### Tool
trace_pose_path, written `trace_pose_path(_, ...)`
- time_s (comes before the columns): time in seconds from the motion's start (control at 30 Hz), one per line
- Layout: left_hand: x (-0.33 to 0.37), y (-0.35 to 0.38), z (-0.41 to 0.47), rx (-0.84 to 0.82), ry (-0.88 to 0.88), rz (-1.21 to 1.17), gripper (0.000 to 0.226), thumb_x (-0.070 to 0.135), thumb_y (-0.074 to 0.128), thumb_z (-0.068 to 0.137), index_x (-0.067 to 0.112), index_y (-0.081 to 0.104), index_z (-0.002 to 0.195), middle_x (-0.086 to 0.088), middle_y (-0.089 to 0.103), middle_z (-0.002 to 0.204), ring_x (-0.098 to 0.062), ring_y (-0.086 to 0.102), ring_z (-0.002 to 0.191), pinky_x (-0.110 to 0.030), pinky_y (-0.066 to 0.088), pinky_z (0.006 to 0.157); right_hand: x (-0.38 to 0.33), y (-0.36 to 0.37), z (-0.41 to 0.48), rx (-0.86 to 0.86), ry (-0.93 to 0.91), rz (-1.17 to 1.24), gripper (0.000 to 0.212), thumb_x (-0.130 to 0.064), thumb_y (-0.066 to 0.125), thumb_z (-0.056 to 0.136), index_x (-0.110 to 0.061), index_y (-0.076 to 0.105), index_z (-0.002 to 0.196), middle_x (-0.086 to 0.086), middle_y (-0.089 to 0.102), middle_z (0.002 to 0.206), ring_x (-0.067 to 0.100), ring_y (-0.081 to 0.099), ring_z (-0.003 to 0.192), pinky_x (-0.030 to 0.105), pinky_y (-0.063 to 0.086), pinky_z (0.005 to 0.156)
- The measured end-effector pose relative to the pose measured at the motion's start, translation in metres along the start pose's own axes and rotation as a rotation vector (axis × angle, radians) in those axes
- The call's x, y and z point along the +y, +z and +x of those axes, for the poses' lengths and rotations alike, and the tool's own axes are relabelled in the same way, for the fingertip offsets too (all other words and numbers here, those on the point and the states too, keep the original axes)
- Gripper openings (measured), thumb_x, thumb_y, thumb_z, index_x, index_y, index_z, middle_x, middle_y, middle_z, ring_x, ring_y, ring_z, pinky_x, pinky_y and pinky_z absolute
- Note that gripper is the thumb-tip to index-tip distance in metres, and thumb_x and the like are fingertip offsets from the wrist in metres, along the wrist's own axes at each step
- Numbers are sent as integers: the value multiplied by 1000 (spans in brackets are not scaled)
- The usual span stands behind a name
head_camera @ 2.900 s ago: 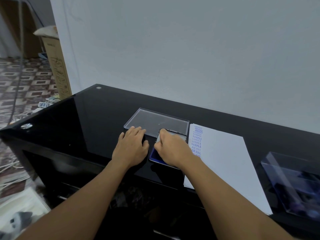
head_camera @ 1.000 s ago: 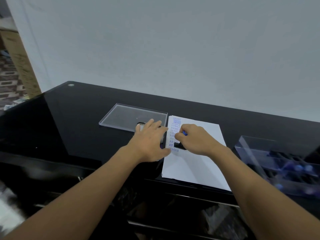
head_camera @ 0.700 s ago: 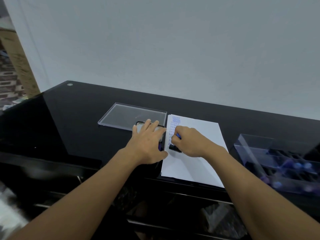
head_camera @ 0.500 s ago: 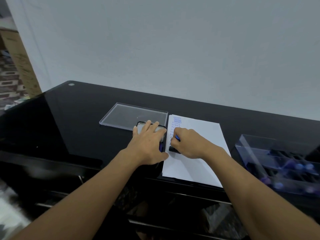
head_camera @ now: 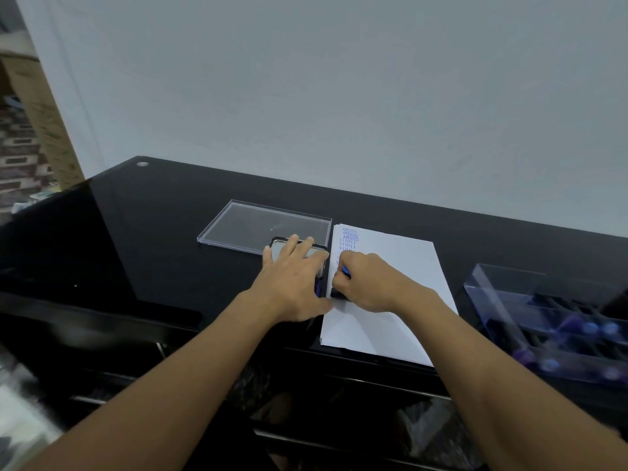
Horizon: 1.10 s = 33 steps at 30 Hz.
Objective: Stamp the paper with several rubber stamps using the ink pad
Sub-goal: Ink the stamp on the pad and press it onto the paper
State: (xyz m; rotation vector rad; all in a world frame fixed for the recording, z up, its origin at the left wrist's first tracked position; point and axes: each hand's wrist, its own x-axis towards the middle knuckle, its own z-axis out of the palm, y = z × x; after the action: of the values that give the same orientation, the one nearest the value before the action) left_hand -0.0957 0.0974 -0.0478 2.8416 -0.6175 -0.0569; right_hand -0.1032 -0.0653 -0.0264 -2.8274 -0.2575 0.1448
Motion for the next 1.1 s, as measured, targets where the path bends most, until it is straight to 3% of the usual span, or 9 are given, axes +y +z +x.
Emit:
trace_pose_path(0.67, -2, 0, 4, -17, 5, 11, 92, 58, 67, 81, 30, 21, 155, -1, 1, 168, -26, -10, 154, -65, 2, 119, -4, 9, -7, 25, -1, 38, 28, -22, 47, 97, -22, 30, 74, 5, 48, 72, 18, 41, 59, 30, 27, 51)
trace_pose_path(0.87, -1, 0, 6, -32, 6, 19, 94, 60, 68, 81, 30, 20, 156, -2, 0, 168, -27, -10, 154, -66, 2, 119, -5, 10, -8, 30, -12, 42, 14, -21, 48, 97, -12, 40, 89, 8, 53, 76, 19, 44, 61, 29, 30, 51)
trace_pose_path(1.1, -2, 2, 8, -23, 7, 24, 94, 60, 68, 80, 30, 21, 155, -2, 1, 168, -26, -9, 154, -66, 3, 119, -6, 9, -10, 42, -8, 58, 16, -21, 46, 98, -15, 38, 86, 5, 50, 73, 18, 43, 60, 28, 29, 51)
